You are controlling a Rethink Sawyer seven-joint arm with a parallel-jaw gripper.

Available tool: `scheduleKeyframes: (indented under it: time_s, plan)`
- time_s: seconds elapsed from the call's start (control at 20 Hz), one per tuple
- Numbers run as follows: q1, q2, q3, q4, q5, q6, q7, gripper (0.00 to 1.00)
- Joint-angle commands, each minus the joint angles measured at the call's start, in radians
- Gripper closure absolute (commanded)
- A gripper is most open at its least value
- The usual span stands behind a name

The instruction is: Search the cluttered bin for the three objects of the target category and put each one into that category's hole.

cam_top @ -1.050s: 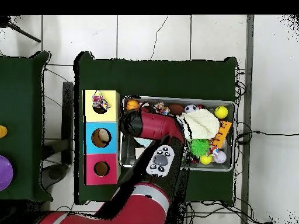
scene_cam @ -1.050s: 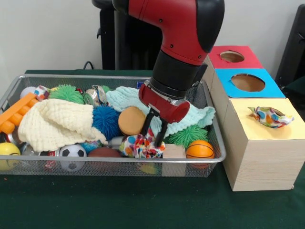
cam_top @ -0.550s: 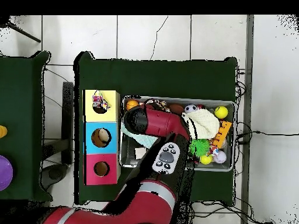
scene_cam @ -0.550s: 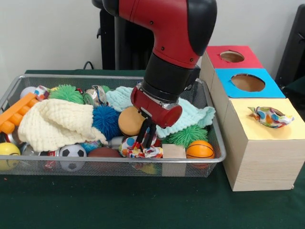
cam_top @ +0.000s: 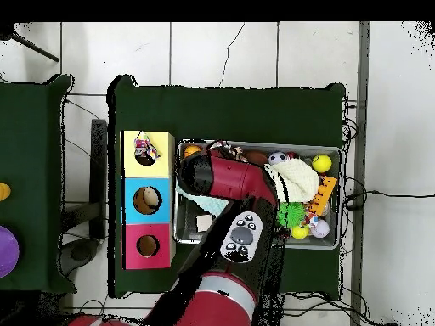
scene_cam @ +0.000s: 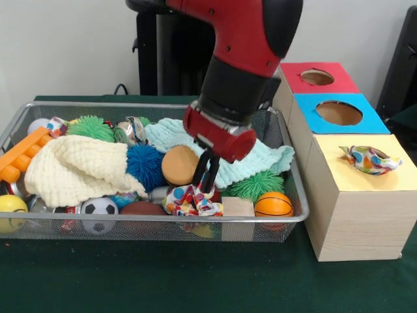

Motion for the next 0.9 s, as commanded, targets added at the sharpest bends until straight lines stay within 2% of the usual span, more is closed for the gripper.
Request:
scheduleKeyframes:
  time_s: [0.05, 0.25, 0.45, 0.65, 0.9]
  plan:
    - [-0.014, -0.159, 0.127, 0.074, 0.004, 0.194, 0.003, 1.0]
    - [-0.024, -0.189, 0.139, 0.062, 0.001, 0.248, -0.011, 1.0]
    - [-0.039, -0.202, 0.142, 0.059, -0.013, 0.257, -0.024, 1.0]
    - [-0.055, -0.173, 0.168, 0.079, -0.027, 0.184, -0.017, 1.0]
    - [-0.042, -0.109, 0.139, 0.081, -0.06, 0.107, 0.017, 1.0]
